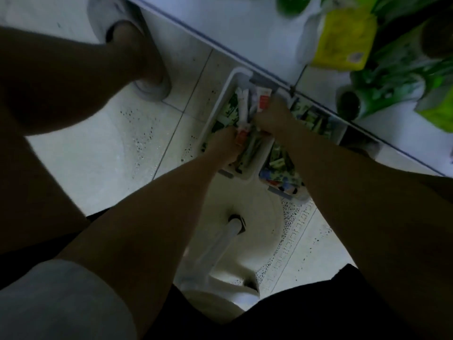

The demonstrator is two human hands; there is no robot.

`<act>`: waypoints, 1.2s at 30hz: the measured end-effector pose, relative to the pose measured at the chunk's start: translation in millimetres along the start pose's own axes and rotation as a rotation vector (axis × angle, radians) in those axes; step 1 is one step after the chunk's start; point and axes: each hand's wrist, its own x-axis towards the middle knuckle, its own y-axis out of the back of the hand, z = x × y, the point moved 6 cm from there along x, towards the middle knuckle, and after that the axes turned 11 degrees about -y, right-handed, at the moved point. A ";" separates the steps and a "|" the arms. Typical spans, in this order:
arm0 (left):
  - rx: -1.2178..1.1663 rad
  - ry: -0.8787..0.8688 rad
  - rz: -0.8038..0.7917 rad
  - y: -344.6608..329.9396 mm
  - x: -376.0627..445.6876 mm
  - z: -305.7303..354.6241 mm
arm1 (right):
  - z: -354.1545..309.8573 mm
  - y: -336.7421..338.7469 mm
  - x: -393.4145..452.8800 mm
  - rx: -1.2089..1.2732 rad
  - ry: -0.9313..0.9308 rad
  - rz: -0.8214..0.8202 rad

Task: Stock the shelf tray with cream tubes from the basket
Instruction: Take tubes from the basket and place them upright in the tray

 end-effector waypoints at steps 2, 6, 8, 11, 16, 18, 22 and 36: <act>-0.120 -0.021 0.081 30.8 -8.7 18.1 | 0.5 26.8 -25.1 0.157 -0.026 -0.004; -0.334 -0.129 0.130 85.8 -36.0 73.6 | -11.8 72.4 -92.5 0.255 0.087 -0.039; -0.375 -0.201 0.117 109.5 -52.4 106.1 | -20.4 93.0 -126.9 0.293 0.158 -0.039; -0.373 -0.334 0.097 150.6 -84.8 161.0 | -37.9 122.5 -182.5 0.338 0.309 -0.031; -0.276 -0.624 0.054 218.9 -161.6 258.2 | -67.2 173.7 -278.4 0.483 0.544 0.020; -0.207 -0.726 0.073 240.6 -194.7 294.9 | -77.4 193.7 -316.3 0.466 0.617 0.095; -0.115 -0.873 0.134 279.3 -261.5 362.5 | -96.1 236.3 -394.0 0.401 0.780 0.224; 0.120 -1.077 0.381 347.1 -386.5 497.9 | -121.6 354.7 -561.9 0.154 0.904 0.732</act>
